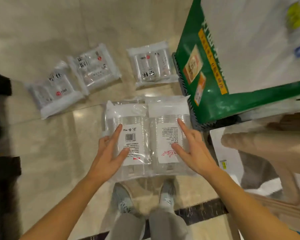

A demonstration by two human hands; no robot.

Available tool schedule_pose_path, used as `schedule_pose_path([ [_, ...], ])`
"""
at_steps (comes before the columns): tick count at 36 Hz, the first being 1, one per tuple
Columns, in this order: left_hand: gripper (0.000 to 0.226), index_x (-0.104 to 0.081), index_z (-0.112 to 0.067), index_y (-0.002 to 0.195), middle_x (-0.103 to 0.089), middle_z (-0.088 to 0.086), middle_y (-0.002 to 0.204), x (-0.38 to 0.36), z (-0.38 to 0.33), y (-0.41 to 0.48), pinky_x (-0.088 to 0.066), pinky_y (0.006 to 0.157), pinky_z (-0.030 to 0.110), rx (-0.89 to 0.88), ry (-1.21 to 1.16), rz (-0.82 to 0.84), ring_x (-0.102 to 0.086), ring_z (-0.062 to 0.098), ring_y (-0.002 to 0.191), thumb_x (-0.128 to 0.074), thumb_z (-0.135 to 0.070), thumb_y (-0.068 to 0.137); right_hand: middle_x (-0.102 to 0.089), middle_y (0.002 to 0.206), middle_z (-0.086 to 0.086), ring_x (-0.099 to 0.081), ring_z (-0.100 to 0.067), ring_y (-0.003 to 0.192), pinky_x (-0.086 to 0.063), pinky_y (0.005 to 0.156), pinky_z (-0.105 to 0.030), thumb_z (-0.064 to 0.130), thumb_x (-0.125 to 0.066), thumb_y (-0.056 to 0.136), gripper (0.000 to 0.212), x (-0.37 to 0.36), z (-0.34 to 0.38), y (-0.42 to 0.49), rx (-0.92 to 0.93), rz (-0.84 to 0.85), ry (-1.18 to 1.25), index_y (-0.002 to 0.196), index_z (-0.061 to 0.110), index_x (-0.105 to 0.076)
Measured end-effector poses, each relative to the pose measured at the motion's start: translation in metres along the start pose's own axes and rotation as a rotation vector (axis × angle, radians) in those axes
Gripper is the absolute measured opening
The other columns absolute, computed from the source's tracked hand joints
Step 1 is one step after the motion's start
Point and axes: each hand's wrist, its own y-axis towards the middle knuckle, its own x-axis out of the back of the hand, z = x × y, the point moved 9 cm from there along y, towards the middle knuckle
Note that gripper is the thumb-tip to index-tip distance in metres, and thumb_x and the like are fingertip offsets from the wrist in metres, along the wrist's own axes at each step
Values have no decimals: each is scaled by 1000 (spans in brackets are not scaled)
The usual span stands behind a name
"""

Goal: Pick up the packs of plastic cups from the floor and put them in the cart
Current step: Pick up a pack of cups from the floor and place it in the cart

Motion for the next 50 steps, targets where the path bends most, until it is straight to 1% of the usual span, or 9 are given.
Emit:
schedule_pose_path([
  [12, 74, -7, -71, 139, -34, -6, 142, 339, -302, -168, -32, 99, 32, -224, -76, -257, -37, 5, 123, -57, -64, 86, -46, 127, 3, -41, 0, 110, -36, 95, -26, 63, -57, 88, 72, 260, 391, -94, 311, -155, 30, 144, 67, -12],
  [19, 67, -11, -74, 135, -14, -32, 152, 468, -381, -258, -20, 118, 38, -379, -150, -353, -18, 10, 147, -56, -65, 86, -34, 152, 16, -30, -9, 141, -31, 115, -44, 76, -52, 82, 73, 318, 548, -143, 514, -122, 50, 144, 65, -16],
  [23, 73, -16, -72, 137, -20, -26, 156, 516, -391, -302, -31, 115, 42, -378, -238, -400, -30, 12, 143, -61, -71, 78, -26, 147, 31, -26, -13, 146, -27, 118, -44, 70, -56, 84, 72, 326, 614, -161, 611, -83, 80, 145, 63, -19],
  [27, 75, -22, -77, 129, -30, -15, 157, 547, -382, -343, -39, 110, 51, -353, -324, -441, -41, 20, 138, -68, -76, 70, -23, 160, 17, -26, -16, 146, -30, 114, -44, 63, -61, 85, 72, 318, 664, -175, 661, 2, 130, 145, 63, -21],
  [31, 79, -22, -66, 140, -35, -18, 152, 565, -371, -385, -49, 100, 36, -323, -372, -551, -52, 5, 123, -69, -66, 77, -21, 163, 11, -27, -22, 146, -30, 114, -48, 62, -62, 84, 73, 302, 710, -181, 687, 104, 106, 144, 64, -21],
  [33, 77, -20, -59, 146, -32, -19, 151, 568, -366, -408, -48, 96, 28, -296, -381, -625, -50, 0, 119, -64, -59, 84, -20, 163, 11, -26, -23, 147, -30, 114, -50, 61, -62, 85, 73, 292, 730, -184, 708, 159, 93, 145, 62, -21],
  [42, 79, -22, -66, 141, -15, -19, 160, 558, -304, -521, -30, 113, 45, -51, -503, -939, -28, 16, 142, -67, -69, 76, -22, 163, 8, -32, -26, 143, -37, 111, -53, 55, -63, 88, 70, 215, 803, -223, 852, 501, -6, 147, 58, -25],
  [46, 80, -24, -60, 144, -20, -20, 157, 532, -274, -577, -37, 102, 30, 22, -572, -1052, -38, 3, 125, -68, -64, 77, -25, 161, 11, -41, -19, 127, -46, 98, -41, 55, -62, 90, 67, 163, 815, -259, 902, 672, -59, 146, 58, -25],
  [50, 77, -18, -53, 149, -18, -22, 156, 501, -250, -644, -34, 100, 27, 156, -550, -1175, -33, 11, 138, -60, -60, 85, -20, 162, 12, -36, -12, 128, -40, 92, -27, 55, -60, 91, 67, 115, 822, -310, 998, 819, -104, 148, 54, -26],
])
